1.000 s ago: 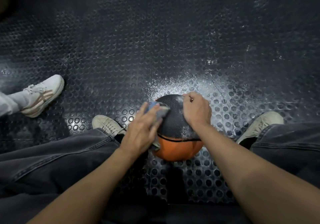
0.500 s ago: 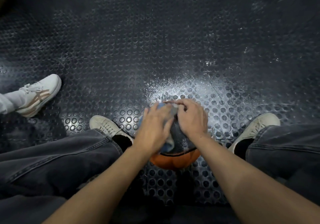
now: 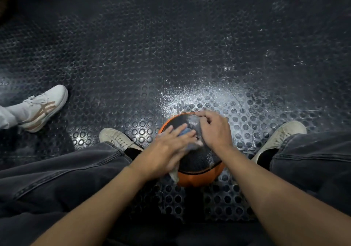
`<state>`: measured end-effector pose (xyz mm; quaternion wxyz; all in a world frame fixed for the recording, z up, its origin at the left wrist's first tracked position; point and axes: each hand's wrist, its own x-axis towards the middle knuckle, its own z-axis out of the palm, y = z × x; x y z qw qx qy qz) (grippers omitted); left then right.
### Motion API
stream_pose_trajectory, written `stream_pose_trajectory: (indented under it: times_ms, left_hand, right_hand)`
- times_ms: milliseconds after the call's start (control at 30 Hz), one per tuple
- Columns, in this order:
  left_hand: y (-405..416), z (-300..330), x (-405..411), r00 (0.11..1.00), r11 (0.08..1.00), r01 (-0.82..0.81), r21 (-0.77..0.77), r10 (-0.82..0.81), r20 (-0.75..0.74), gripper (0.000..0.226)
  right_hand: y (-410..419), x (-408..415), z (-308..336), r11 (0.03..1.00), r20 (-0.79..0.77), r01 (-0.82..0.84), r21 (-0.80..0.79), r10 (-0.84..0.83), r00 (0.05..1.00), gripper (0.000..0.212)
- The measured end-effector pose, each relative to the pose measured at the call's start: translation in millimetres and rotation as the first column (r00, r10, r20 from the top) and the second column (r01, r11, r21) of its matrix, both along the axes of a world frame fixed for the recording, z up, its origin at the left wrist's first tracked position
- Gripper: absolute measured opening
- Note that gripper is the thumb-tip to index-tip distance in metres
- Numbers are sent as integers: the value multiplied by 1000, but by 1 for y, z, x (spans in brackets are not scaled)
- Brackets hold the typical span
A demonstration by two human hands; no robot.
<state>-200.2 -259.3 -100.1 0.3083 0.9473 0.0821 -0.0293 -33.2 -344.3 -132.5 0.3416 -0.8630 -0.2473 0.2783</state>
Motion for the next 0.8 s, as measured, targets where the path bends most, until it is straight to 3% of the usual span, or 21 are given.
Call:
stream_pose_trajectory:
  times_ms: [67, 100, 133, 167, 233, 300, 367, 433, 500, 533, 633, 700, 767, 800]
  left_hand:
    - [11, 2, 18, 960, 950, -281, -139, 276, -54, 38]
    - [18, 2, 30, 884, 864, -467, -190, 450, -127, 37]
    - [23, 2, 40, 798, 773, -601, -202, 569, -196, 35]
    - [24, 5, 45, 766, 752, -639, -161, 601, -228, 33]
    - [11, 7, 36, 869, 875, -482, -43, 471, -151, 34]
    - [-8, 5, 9, 981, 980, -196, 24, 196, -6, 39]
    - [-8, -2, -6, 1000, 1000, -25, 17, 24, 20, 40]
    - [4, -2, 7, 967, 965, -250, -73, 246, -63, 40]
    - [13, 2, 25, 861, 860, -498, -112, 476, -179, 37]
    - [10, 6, 29, 874, 880, -469, -76, 449, -185, 37]
    - [-5, 14, 11, 990, 997, -75, 12, 76, -117, 43]
    - [-5, 12, -7, 994, 997, -36, 68, 43, -105, 43]
    - [5, 10, 0, 949, 954, -300, -7, 298, -102, 35]
    - [8, 9, 8, 879, 874, -475, -98, 468, -91, 32]
  right_hand:
    - [-1, -5, -3, 999, 0, -13, 31, 13, 1000, 25]
    - [1, -7, -3, 999, 8, -8, 39, 8, 1000, 24]
    - [4, -10, -2, 999, 23, -8, 36, 7, 1000, 24]
    - [7, -11, -2, 1000, 37, -13, 22, 12, 999, 25]
    - [9, -9, -1, 1000, 53, -19, -5, 19, 998, 25]
    - [6, -3, -1, 1000, 24, -8, -2, 8, 1000, 25]
    - [2, 2, -4, 999, -29, -36, 40, 37, 999, 24]
    - [2, 1, -5, 994, -49, -91, 60, 94, 994, 23]
    - [6, -1, -4, 993, -29, -114, 38, 115, 993, 22]
    - [8, -1, -4, 993, -14, -114, 16, 115, 993, 22]
    - [12, 3, -6, 994, -5, -107, -15, 107, 994, 24]
    - [12, 3, -1, 994, 27, -100, -32, 101, 995, 24]
    - [13, -2, 3, 998, 123, -8, -60, 15, 992, 23]
    - [12, -6, 5, 995, 153, 68, -70, -57, 987, 22]
